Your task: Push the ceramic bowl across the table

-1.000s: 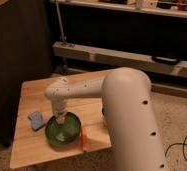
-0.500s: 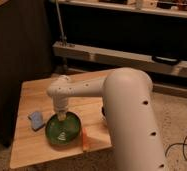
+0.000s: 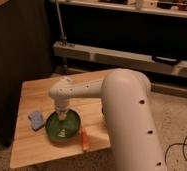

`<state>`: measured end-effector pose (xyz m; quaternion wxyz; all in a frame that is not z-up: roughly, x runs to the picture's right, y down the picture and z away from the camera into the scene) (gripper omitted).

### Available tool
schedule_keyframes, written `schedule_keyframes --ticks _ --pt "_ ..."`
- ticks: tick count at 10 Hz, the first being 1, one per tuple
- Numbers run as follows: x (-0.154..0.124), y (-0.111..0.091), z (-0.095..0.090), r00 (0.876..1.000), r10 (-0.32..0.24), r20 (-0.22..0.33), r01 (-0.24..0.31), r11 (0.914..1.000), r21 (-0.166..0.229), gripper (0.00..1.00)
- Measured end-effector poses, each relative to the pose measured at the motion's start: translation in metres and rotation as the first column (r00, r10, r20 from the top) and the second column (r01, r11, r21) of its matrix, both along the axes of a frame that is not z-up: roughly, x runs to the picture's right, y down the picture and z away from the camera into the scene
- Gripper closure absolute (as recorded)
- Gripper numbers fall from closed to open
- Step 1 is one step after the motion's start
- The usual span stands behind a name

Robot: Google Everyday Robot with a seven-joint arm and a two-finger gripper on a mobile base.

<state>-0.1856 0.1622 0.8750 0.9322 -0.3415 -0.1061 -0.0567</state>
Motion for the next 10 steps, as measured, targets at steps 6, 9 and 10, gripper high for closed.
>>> schedule_keyframes --ticks 6,9,10 --pt "0.014 -0.038 0.009 0.997 0.034 -0.065 -0.025 0.9923 0.122 1.0" --pt "0.015 -0.062 -0.005 0.996 0.039 -0.076 -0.026 0.9863 0.163 1.0" --pt "0.017 -0.062 -0.003 0.996 0.04 -0.076 -0.028 0.9881 0.151 1.0"
